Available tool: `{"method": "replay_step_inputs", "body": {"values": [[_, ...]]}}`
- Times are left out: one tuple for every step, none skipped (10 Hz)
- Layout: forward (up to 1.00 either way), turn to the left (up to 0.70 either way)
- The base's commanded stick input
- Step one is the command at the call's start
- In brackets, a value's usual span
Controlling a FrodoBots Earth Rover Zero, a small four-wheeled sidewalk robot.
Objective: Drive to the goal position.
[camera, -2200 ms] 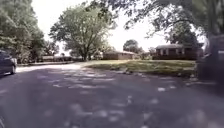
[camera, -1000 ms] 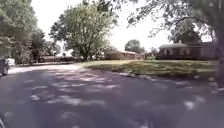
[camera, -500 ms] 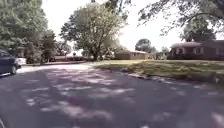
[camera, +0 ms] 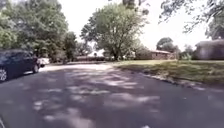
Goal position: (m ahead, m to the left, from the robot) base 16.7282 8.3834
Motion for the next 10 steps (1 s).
{"method": "replay_step_inputs", "body": {"values": [[0.69,0.03],[0.69,0.03],[0.69,0.03],[0.69,0.03],[0.69,0.03],[0.69,0.03],[0.69,0.03],[0.69,0.03],[0.69,0.03],[0.69,0.03]]}}
